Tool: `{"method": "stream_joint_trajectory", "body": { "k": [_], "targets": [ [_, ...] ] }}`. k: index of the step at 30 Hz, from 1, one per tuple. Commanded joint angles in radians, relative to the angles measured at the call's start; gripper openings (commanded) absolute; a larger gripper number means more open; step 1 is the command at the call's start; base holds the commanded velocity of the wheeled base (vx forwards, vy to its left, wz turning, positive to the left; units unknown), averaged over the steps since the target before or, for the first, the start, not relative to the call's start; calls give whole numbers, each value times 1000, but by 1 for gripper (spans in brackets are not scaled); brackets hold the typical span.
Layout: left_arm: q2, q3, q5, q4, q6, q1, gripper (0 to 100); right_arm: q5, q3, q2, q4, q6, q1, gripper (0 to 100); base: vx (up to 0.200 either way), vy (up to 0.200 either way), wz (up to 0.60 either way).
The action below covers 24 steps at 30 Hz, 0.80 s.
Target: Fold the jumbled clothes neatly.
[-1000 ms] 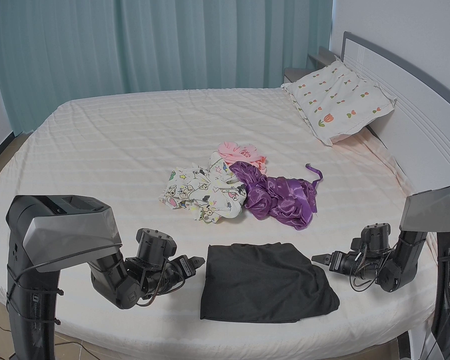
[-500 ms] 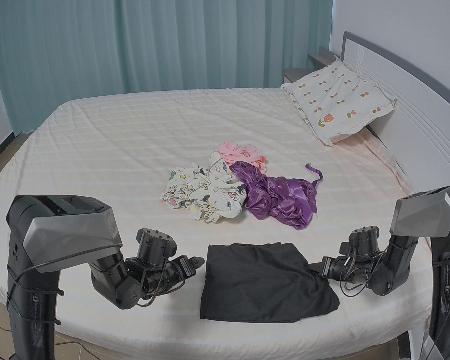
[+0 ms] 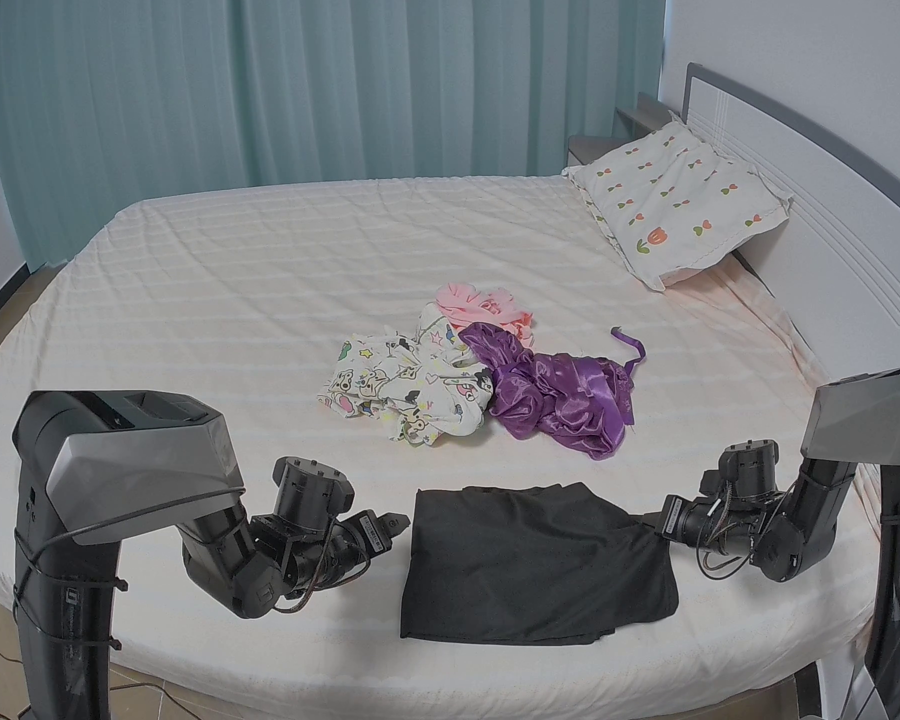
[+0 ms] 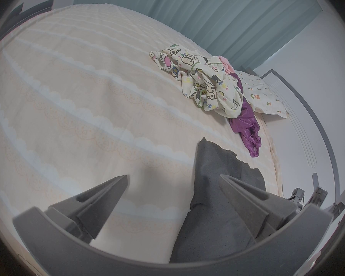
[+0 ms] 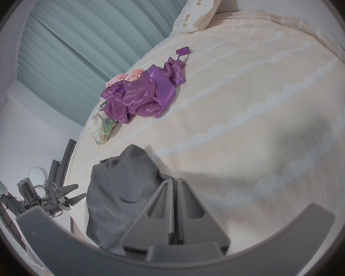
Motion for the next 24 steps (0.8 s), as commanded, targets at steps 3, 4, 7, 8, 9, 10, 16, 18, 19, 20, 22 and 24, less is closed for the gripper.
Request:
{"method": "stream_joint_trajectory", "body": {
  "k": [3, 4, 7, 8, 9, 10, 16, 18, 19, 20, 22, 24],
  "targets": [
    [1, 0, 1, 0, 0, 0, 100, -2, 12, -31, -4, -14, -53, 0, 0, 0, 0],
    [-1, 0, 1, 0, 0, 0, 100, -2, 16, -36, 1, -18, -58, 0, 0, 0, 0],
    [1, 0, 1, 0, 0, 0, 100, -1, 33, -42, 10, -54, -59, 0, 0, 0, 0],
    [1, 0, 1, 0, 0, 0, 100, -1, 39, -39, 12, -77, -61, 0, 0, 0, 0],
    [1, 0, 1, 0, 0, 0, 100, -1, 42, -34, 10, -92, -59, 0, 0, 0, 0],
    [1, 0, 1, 0, 0, 0, 100, -1, 44, -33, 10, -101, -59, 0, 0, 0, 0],
    [1, 0, 1, 0, 0, 0, 100, 9, 61, -33, 12, -112, -56, 100, 0, 0, 0],
    [1, 0, 1, 0, 1, 0, 100, 15, 54, -36, 10, -106, -58, 100, 0, 0, 0],
    [1, 0, 1, 0, 1, 0, 100, 21, 48, -34, 10, -98, -58, 100, 0, 0, 0],
    [1, 0, 1, 0, 1, 0, 100, 29, 39, -34, 10, -89, -59, 100, 0, 0, 0],
    [1, 0, 1, 0, 1, 0, 100, 42, 16, -27, 12, -46, -55, 100, 0, 0, 0],
    [1, 0, 1, 0, 1, 0, 100, 44, -4, -22, 16, -8, -49, 100, 0, 0, 0]
  ]
}}
